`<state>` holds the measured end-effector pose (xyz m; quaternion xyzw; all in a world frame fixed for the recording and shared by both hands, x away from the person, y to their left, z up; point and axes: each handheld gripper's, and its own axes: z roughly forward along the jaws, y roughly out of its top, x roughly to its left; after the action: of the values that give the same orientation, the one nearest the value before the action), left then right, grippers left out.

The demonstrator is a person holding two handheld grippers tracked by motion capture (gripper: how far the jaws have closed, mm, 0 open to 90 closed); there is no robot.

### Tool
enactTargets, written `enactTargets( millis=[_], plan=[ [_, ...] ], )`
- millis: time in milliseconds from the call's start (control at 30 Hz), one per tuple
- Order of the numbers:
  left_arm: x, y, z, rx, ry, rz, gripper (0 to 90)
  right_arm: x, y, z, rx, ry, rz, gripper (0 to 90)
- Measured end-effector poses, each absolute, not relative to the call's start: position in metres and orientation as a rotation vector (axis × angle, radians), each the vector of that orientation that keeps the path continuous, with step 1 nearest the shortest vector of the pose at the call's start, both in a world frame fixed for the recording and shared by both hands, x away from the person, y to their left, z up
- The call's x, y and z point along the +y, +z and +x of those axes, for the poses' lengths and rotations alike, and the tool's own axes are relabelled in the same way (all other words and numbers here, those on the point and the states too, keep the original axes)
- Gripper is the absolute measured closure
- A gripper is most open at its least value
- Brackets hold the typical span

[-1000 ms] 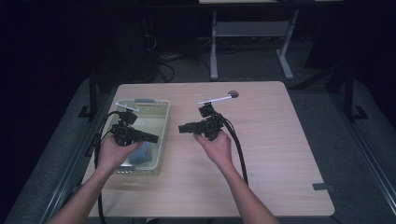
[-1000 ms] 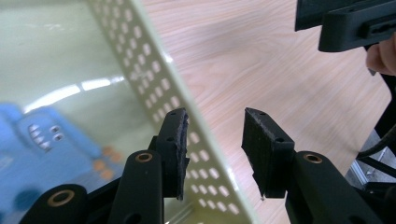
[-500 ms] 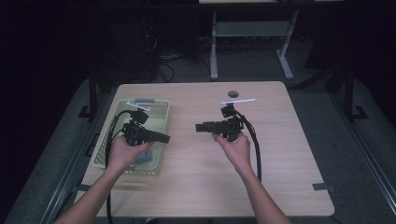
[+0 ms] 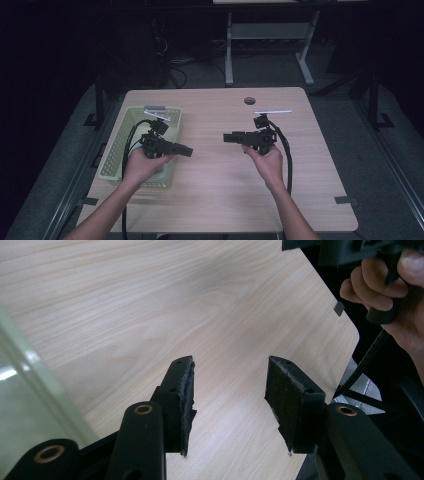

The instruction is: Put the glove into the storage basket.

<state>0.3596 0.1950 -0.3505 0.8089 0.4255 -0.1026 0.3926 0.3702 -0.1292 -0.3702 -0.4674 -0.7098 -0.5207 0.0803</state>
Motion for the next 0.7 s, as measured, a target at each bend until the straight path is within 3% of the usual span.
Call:
enactTargets(
  millis=[700],
  plan=[
    [0.16,-0.357,0.353,1.005,-0.296,2.081,49.5,-0.179,-0.384,0.354,-2.062,-1.571,-1.481,39.7]
  ],
)
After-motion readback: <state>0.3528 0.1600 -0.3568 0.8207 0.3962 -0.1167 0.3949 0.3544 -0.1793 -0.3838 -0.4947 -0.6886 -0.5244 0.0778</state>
